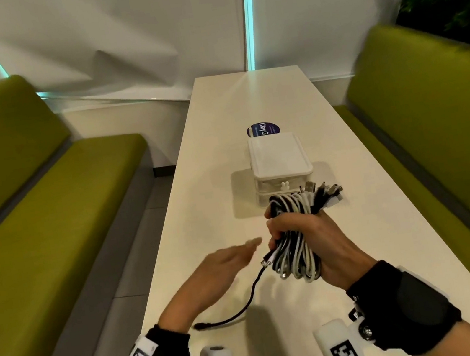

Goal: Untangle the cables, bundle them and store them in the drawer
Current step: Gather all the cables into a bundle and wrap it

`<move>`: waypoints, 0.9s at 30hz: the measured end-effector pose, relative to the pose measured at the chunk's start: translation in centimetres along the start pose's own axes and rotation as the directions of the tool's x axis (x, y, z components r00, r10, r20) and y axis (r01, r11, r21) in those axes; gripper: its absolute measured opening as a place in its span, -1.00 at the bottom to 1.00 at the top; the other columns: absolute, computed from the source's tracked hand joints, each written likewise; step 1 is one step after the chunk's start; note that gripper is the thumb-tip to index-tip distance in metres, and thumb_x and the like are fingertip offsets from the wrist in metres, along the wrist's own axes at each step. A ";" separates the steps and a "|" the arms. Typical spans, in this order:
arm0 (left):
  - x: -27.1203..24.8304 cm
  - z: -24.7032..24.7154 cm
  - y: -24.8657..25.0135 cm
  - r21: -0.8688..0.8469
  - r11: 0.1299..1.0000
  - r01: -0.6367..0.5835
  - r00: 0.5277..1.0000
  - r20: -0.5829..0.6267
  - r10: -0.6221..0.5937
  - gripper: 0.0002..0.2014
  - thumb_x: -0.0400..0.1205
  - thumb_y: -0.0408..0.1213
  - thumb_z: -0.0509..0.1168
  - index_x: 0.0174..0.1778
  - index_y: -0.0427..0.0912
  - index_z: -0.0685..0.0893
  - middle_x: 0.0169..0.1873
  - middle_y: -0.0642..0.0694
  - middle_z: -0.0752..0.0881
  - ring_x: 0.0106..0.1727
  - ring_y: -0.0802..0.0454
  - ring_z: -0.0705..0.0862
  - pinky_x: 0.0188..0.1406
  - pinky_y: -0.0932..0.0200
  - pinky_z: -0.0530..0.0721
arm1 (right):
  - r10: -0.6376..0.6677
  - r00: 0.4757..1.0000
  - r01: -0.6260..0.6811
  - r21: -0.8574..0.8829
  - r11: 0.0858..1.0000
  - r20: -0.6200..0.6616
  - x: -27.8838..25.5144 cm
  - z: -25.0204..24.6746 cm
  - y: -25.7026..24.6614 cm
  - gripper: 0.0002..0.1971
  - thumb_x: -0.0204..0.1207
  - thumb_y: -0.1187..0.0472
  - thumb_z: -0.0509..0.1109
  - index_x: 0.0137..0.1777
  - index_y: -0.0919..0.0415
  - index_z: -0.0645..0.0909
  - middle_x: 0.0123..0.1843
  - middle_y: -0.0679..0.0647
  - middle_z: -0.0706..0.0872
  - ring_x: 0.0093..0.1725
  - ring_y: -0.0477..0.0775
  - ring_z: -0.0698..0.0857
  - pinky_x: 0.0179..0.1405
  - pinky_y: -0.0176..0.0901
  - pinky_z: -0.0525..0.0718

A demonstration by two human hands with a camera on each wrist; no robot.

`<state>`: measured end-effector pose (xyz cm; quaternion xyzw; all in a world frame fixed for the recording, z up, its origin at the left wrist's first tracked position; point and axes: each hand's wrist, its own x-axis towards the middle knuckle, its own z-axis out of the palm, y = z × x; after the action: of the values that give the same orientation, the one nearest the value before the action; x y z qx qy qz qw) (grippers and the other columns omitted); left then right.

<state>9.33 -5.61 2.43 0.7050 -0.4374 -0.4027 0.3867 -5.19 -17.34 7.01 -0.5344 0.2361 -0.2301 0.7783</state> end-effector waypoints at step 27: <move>-1.0 2.2 -3.4 0.098 0.986 -0.135 0.977 0.181 0.116 -0.85 0.57 -0.55 0.26 -0.10 -0.22 0.64 -0.12 -0.06 0.77 -0.03 -0.01 0.80 0.03 0.18 0.68 | 0.018 1.000 -0.019 -0.044 0.999 -0.025 -0.6 -1.5 -1.5 -0.78 0.24 0.31 0.47 -0.10 0.31 0.67 -0.38 0.17 0.59 -0.36 0.20 0.69 -0.35 -0.02 0.70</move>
<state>8.07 -4.01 -1.25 0.6583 -0.5346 -0.4130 0.3322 -6.69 -18.54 7.97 -0.5465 0.2555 -0.2241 0.7654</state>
